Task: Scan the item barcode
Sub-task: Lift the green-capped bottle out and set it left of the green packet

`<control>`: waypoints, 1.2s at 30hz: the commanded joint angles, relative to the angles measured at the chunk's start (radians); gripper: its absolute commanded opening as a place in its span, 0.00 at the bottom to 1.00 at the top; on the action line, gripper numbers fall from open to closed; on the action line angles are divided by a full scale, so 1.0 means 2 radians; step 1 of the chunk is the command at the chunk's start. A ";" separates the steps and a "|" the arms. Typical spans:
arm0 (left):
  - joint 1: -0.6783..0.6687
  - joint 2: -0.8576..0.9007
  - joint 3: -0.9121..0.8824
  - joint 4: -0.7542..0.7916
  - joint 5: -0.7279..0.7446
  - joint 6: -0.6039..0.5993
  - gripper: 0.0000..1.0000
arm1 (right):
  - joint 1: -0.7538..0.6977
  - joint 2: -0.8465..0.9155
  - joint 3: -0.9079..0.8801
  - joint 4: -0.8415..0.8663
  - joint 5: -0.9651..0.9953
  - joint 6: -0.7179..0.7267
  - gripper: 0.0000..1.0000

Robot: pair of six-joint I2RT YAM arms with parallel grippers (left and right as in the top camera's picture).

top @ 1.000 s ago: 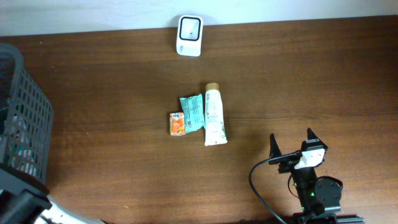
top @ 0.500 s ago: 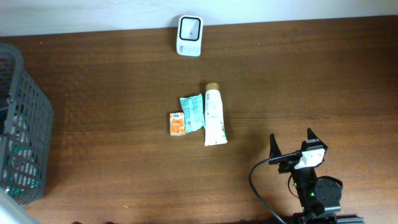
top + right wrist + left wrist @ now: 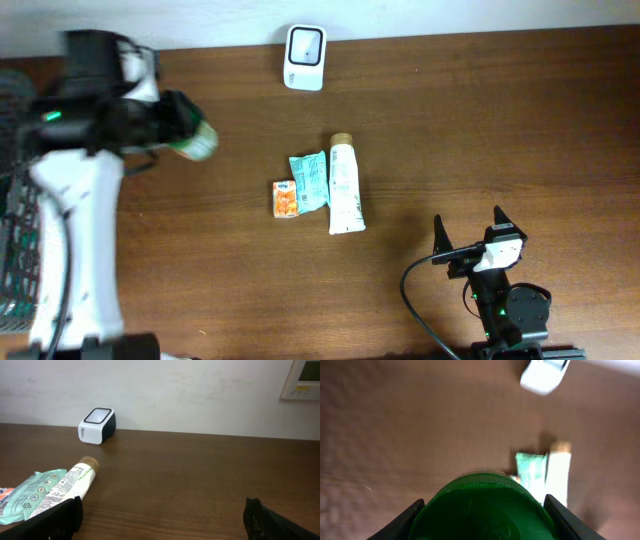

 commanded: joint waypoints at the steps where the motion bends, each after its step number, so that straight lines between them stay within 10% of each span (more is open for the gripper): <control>1: -0.030 0.033 -0.055 0.020 -0.033 0.008 0.34 | 0.003 -0.003 -0.003 -0.002 0.001 0.000 0.98; 17: -0.094 0.134 -0.192 0.228 -0.076 0.008 0.36 | 0.003 -0.003 -0.003 -0.002 0.001 0.000 0.98; 36: -0.104 0.136 -0.192 0.232 -0.076 0.008 0.82 | 0.003 -0.003 -0.003 -0.002 0.001 0.000 0.98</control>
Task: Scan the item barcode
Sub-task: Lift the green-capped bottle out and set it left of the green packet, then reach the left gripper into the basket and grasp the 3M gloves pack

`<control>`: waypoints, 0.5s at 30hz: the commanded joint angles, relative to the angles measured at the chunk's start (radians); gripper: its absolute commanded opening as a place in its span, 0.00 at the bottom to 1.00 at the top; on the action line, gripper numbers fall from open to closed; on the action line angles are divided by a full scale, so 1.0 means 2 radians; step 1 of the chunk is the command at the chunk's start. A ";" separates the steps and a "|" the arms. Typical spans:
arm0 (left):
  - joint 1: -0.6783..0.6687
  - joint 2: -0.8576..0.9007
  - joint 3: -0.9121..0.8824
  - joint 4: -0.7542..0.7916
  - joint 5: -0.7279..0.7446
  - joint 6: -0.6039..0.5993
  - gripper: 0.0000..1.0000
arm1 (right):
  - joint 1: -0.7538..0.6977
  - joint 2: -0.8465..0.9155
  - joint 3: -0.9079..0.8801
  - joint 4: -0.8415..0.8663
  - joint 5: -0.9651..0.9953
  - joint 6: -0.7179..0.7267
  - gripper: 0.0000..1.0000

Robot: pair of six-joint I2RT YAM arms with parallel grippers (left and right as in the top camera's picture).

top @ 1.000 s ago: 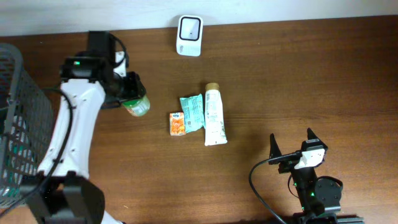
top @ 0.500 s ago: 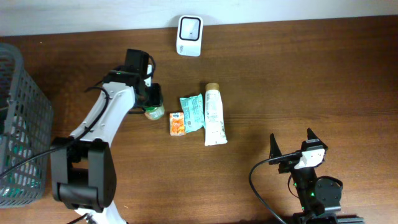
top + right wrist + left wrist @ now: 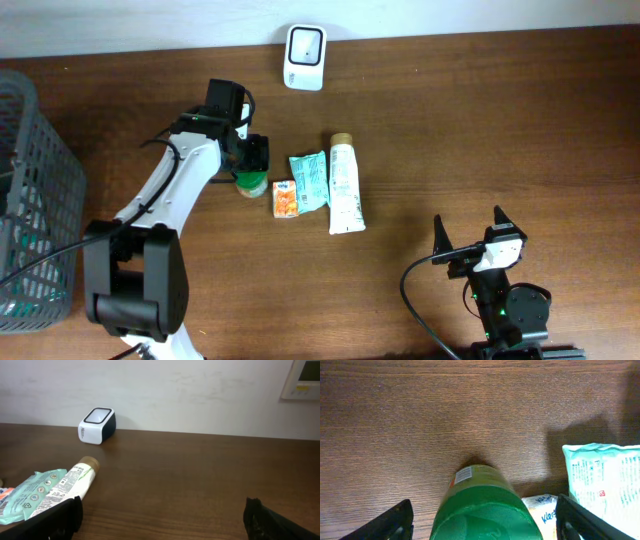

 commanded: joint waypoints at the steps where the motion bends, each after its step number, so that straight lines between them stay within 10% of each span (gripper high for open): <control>1: 0.001 0.002 0.001 0.001 -0.003 0.001 0.82 | 0.003 -0.003 -0.003 -0.002 0.001 0.000 0.98; 15: 0.147 -0.108 0.350 -0.160 -0.051 0.023 0.85 | 0.003 -0.003 -0.003 -0.002 0.001 0.000 0.98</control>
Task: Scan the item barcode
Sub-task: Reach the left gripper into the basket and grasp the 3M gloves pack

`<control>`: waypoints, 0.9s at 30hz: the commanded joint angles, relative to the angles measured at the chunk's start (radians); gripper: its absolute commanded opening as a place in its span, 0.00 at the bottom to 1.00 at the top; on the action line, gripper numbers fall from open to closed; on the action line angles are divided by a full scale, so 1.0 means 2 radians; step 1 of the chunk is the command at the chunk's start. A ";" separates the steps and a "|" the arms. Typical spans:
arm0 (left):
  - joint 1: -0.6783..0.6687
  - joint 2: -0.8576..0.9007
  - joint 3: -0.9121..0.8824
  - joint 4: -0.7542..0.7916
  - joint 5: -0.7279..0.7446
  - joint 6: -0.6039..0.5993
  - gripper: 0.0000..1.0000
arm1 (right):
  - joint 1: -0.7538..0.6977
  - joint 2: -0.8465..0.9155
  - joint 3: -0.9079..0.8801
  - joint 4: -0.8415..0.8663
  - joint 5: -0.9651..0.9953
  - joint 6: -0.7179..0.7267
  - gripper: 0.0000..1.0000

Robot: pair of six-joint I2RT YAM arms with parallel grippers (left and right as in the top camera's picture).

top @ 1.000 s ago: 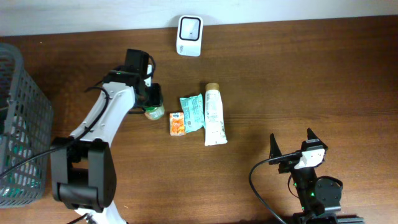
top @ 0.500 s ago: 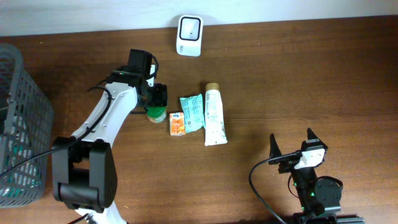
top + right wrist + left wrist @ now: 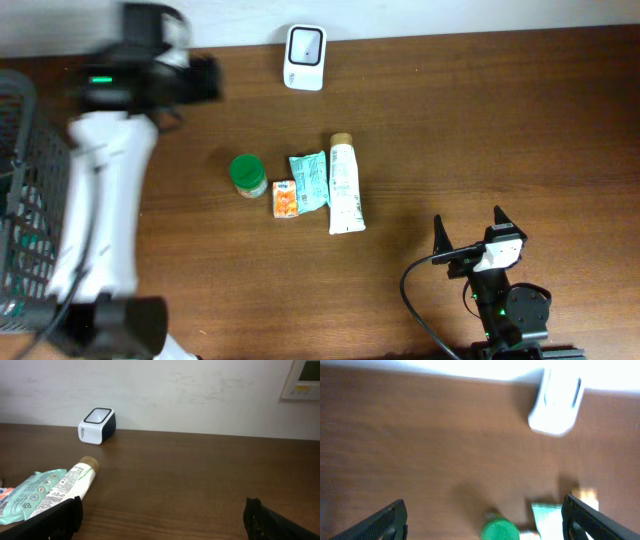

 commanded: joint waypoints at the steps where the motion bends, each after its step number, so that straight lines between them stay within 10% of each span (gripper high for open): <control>1: 0.090 -0.054 0.094 -0.031 -0.053 0.008 0.84 | 0.003 -0.003 -0.003 -0.002 0.001 0.000 0.98; 11: 0.350 -0.056 0.070 -0.057 -0.083 0.019 0.82 | 0.003 -0.003 -0.003 -0.002 0.001 0.000 0.98; 27: 0.458 0.055 -0.129 0.059 0.028 0.252 0.88 | 0.003 -0.003 -0.003 -0.002 0.001 0.000 0.98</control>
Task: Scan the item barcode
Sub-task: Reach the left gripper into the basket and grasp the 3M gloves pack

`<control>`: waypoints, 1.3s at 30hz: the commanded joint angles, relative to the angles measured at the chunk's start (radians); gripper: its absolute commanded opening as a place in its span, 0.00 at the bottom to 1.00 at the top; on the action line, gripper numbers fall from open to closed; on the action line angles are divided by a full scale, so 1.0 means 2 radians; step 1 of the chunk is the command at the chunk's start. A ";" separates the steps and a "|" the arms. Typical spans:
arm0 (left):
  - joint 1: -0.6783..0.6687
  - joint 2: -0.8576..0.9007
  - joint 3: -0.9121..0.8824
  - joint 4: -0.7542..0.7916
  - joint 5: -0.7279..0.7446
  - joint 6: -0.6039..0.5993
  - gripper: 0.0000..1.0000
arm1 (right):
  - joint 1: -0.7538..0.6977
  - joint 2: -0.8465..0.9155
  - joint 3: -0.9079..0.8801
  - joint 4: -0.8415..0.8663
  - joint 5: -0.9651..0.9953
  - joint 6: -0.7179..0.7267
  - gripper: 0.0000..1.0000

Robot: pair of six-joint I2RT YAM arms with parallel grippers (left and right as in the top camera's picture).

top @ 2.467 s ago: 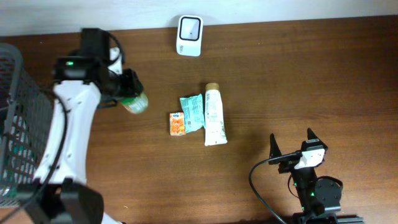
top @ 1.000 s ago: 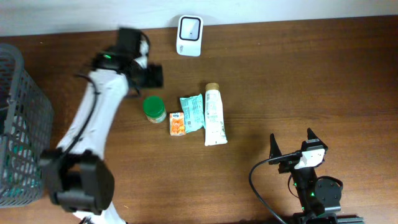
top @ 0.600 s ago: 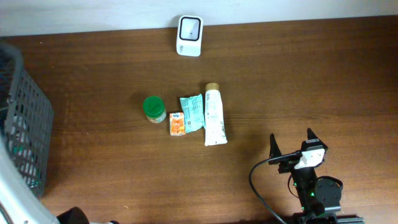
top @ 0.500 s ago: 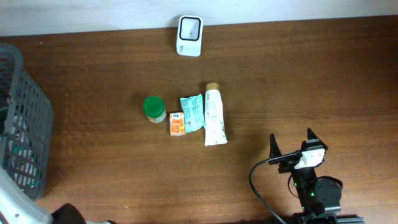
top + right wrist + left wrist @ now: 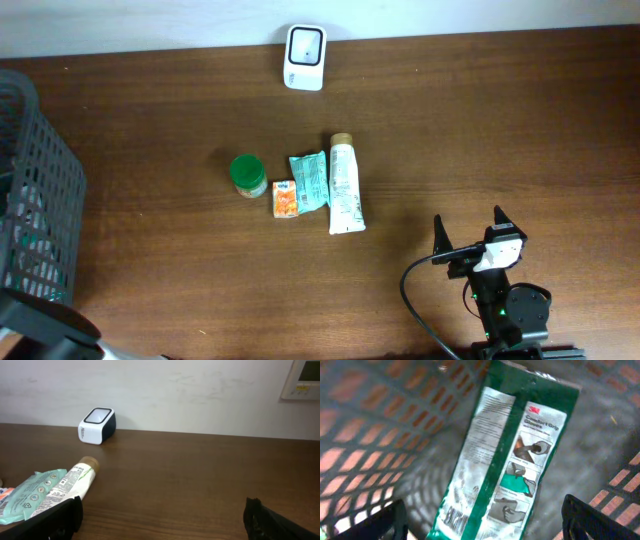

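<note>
My left gripper (image 5: 482,527) is open inside the grey mesh basket (image 5: 365,440), just above a flat green-and-white package (image 5: 505,455) with printed pictures and a barcode near its lower end. Nothing sits between its fingers. In the overhead view the white scanner (image 5: 305,44) stands at the table's far edge. A green-lidded jar (image 5: 247,175) stands upright on the table beside a small orange box (image 5: 284,198). My right gripper (image 5: 162,520) is open and empty near the front right of the table.
A teal packet (image 5: 310,180) and a white tube (image 5: 345,186) lie next to the orange box at mid-table. The basket (image 5: 45,170) fills the left edge of the overhead view. Its mesh walls close in round my left gripper.
My left gripper was open high over the table's far left, facing the scanner and jar. Now it is down inside the basket over the green-and-white package. The jar has not moved.
My left gripper first held the green-lidded jar above the left of the table. Then the jar stood beside the orange box with the jaws wide round it. Then the arm was away and the jar stood alone. Now the gripper is in the basket. The right arm stayed still.
</note>
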 commanded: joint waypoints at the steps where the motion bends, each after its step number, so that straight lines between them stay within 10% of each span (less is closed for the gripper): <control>1: -0.003 0.039 -0.004 0.019 0.068 0.076 0.88 | 0.003 -0.003 -0.003 -0.002 0.001 0.000 0.99; 25: -0.027 0.178 -0.005 0.022 0.012 0.118 0.73 | 0.003 -0.003 -0.003 -0.002 0.001 0.000 0.99; 35: -0.027 0.178 -0.005 0.017 0.011 0.117 0.04 | 0.003 -0.003 -0.003 -0.002 0.001 0.000 0.98; 39: -0.027 0.176 0.001 0.013 -0.006 0.092 0.00 | 0.003 -0.003 -0.003 -0.002 0.001 0.000 0.98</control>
